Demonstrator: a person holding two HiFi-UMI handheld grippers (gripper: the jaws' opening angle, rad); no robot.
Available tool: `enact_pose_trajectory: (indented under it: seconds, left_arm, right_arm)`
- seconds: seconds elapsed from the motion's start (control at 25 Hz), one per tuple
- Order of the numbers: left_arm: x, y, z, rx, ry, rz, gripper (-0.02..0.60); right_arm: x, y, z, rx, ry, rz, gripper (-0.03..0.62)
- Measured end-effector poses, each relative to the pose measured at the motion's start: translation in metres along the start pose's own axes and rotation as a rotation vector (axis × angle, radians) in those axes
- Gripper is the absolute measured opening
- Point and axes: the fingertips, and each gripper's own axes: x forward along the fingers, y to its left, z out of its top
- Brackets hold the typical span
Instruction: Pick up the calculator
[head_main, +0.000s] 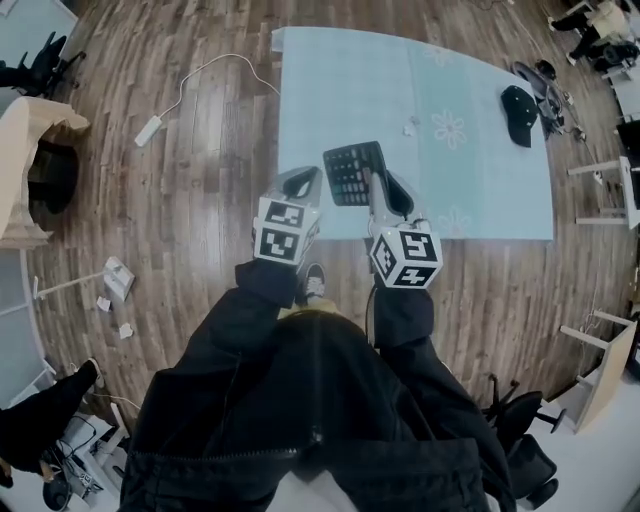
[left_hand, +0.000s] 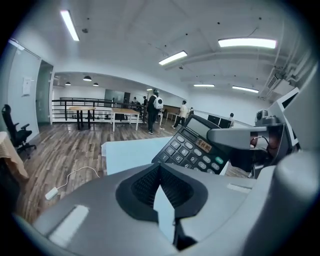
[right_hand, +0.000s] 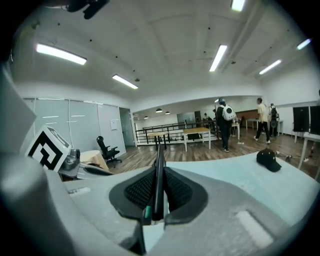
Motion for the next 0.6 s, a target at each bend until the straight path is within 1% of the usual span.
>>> enact_pose_trajectory:
  seconds: [0.12,0.32,0.6]
  left_arm:
    - [-0.012,0.001,0.028,0.015,-0.063,0.004,0.002]
    - [-0.033,-0.001,0.072,0.045,-0.162,0.01,0.0]
    - [-0.065,-0.015,0.152,0.134,-0.342,0.0,0.002]
  right_arm:
    - [-0.009,0.002,0.034,-0.037,-0.065,-0.019,0.048]
    - [-0.029,0.007,0.077,-0.111,-0.154,-0.043,0.047]
    - [-0.053,0.022,0.146,-0.181,-0.305,-0.059,0.046]
